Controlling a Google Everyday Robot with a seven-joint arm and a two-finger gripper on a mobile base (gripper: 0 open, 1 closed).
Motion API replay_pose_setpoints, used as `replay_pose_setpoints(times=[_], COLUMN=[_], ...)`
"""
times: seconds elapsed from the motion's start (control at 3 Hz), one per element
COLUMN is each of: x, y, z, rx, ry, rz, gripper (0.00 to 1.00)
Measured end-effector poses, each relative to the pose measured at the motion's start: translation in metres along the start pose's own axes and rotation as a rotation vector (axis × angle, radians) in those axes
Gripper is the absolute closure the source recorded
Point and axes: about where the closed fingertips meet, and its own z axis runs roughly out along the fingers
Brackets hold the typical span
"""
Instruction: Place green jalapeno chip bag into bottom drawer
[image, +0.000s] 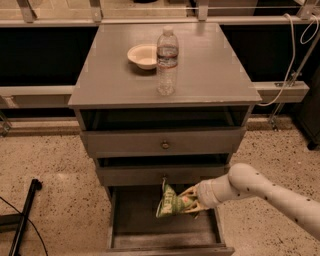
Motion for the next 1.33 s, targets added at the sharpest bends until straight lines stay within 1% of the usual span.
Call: replay_pose_setpoints(times=[0.33, 0.67, 1.0, 1.33], x=[0.027, 0.052, 0.070, 0.089], y=[0.005, 0.015, 0.028, 0.040], z=[0.027, 0.051, 0.077, 0.102], rx=[-0.010, -0.004, -0.010, -0.044], ry=[-0.013, 0.030, 0.061, 0.095], rz=[0.032, 0.089, 0.136, 0.210], gripper=[1.00, 0.82, 0.58, 0.27])
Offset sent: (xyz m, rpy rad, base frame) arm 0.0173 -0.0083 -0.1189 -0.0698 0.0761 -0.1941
